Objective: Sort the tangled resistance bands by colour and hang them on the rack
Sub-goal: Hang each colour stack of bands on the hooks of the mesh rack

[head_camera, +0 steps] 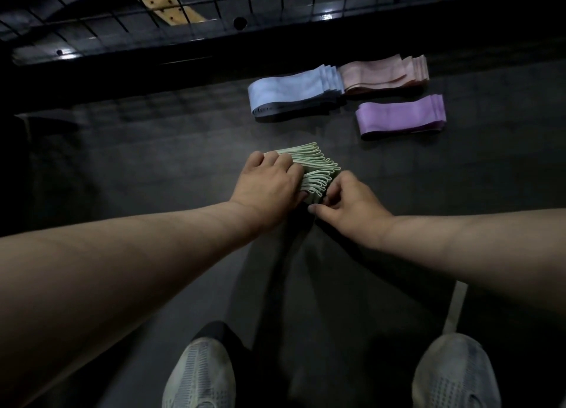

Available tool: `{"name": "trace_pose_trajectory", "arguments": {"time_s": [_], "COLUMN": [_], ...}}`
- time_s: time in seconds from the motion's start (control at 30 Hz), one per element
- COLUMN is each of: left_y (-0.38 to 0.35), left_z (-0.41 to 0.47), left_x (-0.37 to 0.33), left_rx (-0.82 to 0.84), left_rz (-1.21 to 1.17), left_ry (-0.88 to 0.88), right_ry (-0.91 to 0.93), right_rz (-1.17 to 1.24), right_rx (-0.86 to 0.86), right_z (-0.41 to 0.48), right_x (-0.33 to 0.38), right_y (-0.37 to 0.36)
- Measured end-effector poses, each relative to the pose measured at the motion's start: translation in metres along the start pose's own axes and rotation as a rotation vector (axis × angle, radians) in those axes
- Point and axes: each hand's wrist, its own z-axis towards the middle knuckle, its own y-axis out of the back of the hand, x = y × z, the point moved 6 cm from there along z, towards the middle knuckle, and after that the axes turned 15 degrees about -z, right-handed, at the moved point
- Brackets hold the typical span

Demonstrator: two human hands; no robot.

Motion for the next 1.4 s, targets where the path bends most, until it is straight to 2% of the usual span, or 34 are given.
{"name": "trace_pose_trajectory", "arguments": {"time_s": [0.13, 0.37, 0.6, 0.83, 1.1, 1.27, 1.4], "left_y": [-0.002, -0.002, -0.004, -0.009, -0.006, -0.007, -0.006], "left_z": [-0.002, -0.006, -0.008, -0.020, -0.013, -0.010, -0.007], "left_x": [-0.002, -0.002, 0.001, 0.001, -0.001, -0.001, -0.002], "left_rx": [0.010, -0.010, 0.034, 0.085, 0.240, 0.290, 0.303], "left_rz": [-0.025, -0.079, -0.112, -0.169, -0.396, -0.417, -0.398], "left_ry": [0.008, -0.020, -0.015, -0.031, 0.082, 0.121, 0.157], "right_ry": [-0.033, -0.040, -0.093, -0.171, -0.258, -0.263, -0.252], "right_rz": [0.057, -0.006, -0.043, 0.048, 0.291, 0.218, 0.279], "right_rx": [-0.058, -0.148, -0.149, -0.160, -0.173, -0.211, -0.190], "right_z": [0.002, 0.004, 0.001, -0.003, -0.013, -0.016, -0.014], "right_x": [0.003, 0.005, -0.001, -0.006, -0.006, -0.005, -0.004], "right_y": [-0.006, -0.006, -0.003, -0.011, -0.022, -0.017, -0.021]}}
